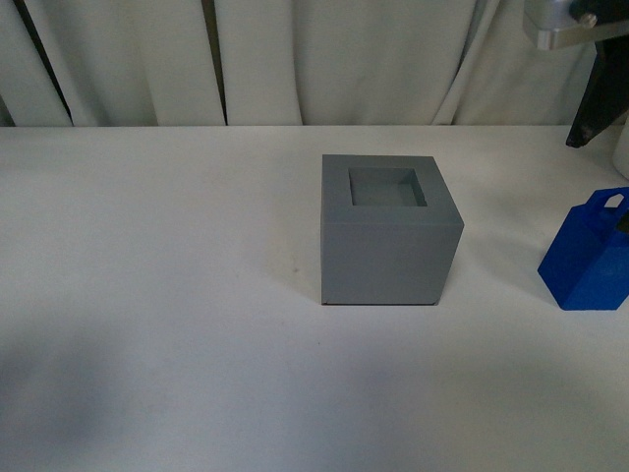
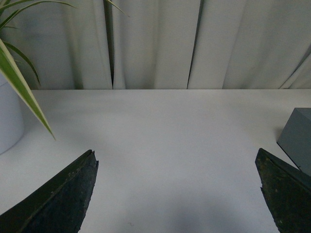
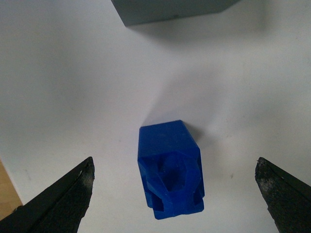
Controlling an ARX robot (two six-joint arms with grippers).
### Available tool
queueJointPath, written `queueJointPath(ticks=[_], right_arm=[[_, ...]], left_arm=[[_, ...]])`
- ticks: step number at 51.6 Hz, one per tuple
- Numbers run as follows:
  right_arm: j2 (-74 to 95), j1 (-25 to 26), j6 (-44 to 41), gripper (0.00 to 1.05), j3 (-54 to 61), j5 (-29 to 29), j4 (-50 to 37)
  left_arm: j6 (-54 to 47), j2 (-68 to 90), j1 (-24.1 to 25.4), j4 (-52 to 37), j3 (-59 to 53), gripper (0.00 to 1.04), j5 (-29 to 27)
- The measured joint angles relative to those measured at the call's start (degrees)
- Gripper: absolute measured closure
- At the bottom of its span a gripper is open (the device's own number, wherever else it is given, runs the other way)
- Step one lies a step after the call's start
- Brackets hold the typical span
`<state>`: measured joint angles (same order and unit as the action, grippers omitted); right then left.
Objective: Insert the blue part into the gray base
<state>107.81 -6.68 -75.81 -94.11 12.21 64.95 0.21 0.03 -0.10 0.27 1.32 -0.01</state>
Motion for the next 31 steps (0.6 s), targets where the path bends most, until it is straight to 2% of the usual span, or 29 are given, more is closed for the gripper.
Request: queueJointPath(ticks=[31], right_arm=[[3.7, 1.3, -2.5, 0.07, 4.3, -5.9, -3.5]], left_arm=[[0.0, 0.0, 0.0, 0.0, 0.0, 0.06, 0.0]])
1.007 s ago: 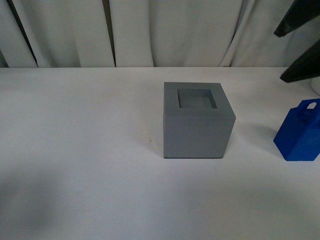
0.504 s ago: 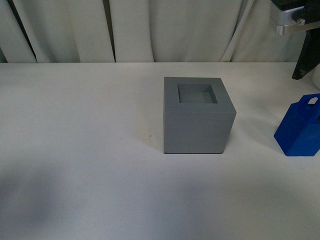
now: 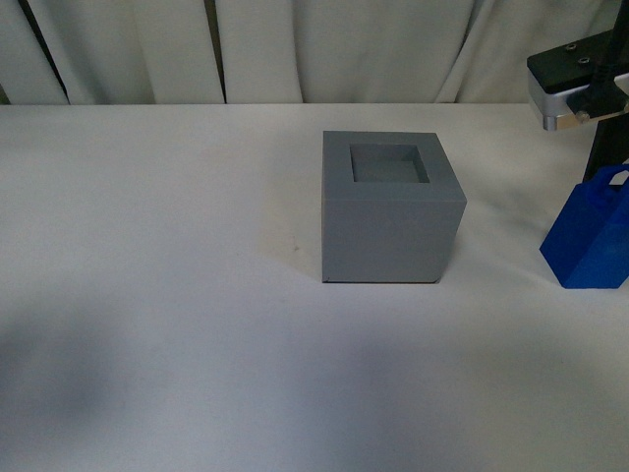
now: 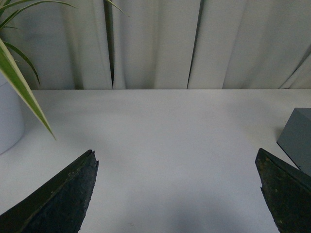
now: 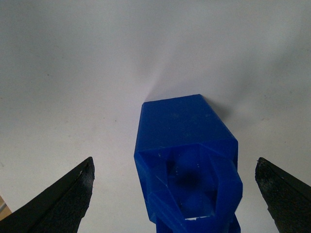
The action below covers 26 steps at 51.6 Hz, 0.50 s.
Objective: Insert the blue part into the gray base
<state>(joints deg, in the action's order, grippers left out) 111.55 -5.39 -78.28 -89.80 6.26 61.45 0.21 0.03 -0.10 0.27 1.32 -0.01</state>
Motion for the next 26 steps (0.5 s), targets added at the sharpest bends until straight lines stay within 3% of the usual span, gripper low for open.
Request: queueJointPath(ticks=[26], right_arm=[[1.7, 0.0, -0.2, 0.07, 0.4, -1.2, -2.9]], left_arm=[[0.0, 0.0, 0.0, 0.0, 0.0, 0.06, 0.0]])
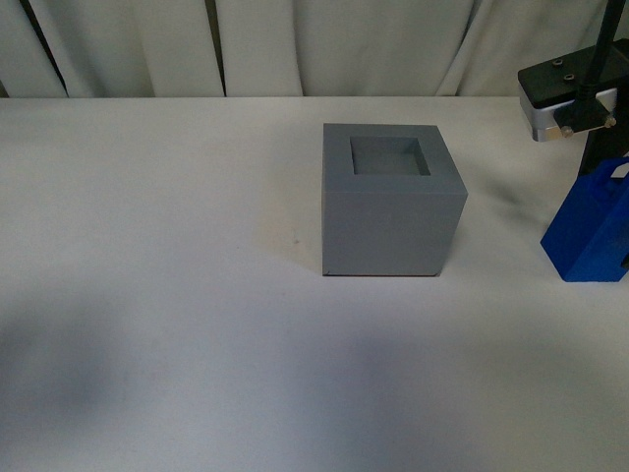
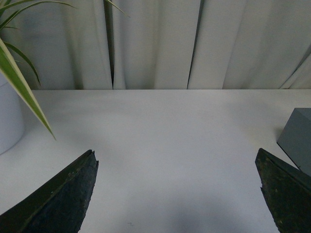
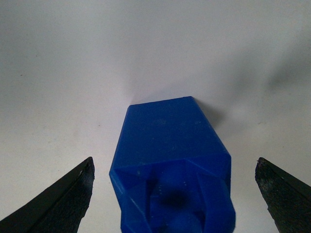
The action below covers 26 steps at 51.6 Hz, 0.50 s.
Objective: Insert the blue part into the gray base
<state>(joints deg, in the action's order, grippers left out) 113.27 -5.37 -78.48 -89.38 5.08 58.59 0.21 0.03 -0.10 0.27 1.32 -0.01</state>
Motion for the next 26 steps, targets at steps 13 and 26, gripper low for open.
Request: queueJointPath(ticks=[13, 26], right_arm=[[0.4, 0.0, 0.2, 0.28, 0.0, 0.1, -0.7], [0.4, 0.4, 0.4, 0.57, -0.9, 1.5, 0.8]], left_arm=[[0.0, 0.0, 0.0, 0.0, 0.0, 0.06, 0.0], [0.0, 0.0, 0.0, 0.0, 0.0, 0.06, 0.0]])
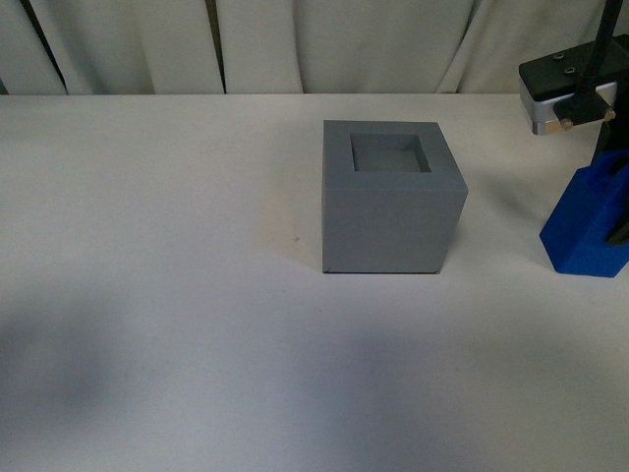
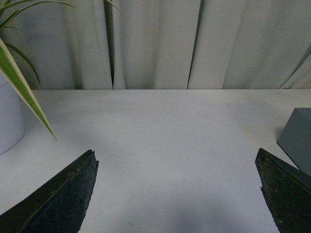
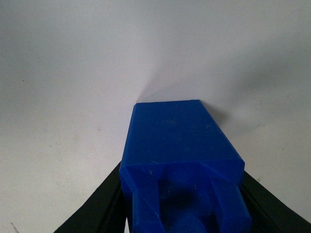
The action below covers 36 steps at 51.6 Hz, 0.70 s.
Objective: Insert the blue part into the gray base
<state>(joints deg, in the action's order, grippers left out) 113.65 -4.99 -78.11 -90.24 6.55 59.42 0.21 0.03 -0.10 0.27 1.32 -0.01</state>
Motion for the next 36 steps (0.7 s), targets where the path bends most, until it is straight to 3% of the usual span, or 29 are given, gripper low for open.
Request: queueJointPath(ticks=[15, 36], right_arm=[[0.0, -1.5, 1.9, 0.57, -8.6, 4.4, 6.4], [0.3, -9.9, 6.1, 0.57, -24.1, 7.5, 14.6]], left_arm=[[0.0, 0.0, 0.0, 0.0, 0.0, 0.06, 0.0], [0.0, 0.0, 0.0, 0.0, 0.0, 0.06, 0.0]])
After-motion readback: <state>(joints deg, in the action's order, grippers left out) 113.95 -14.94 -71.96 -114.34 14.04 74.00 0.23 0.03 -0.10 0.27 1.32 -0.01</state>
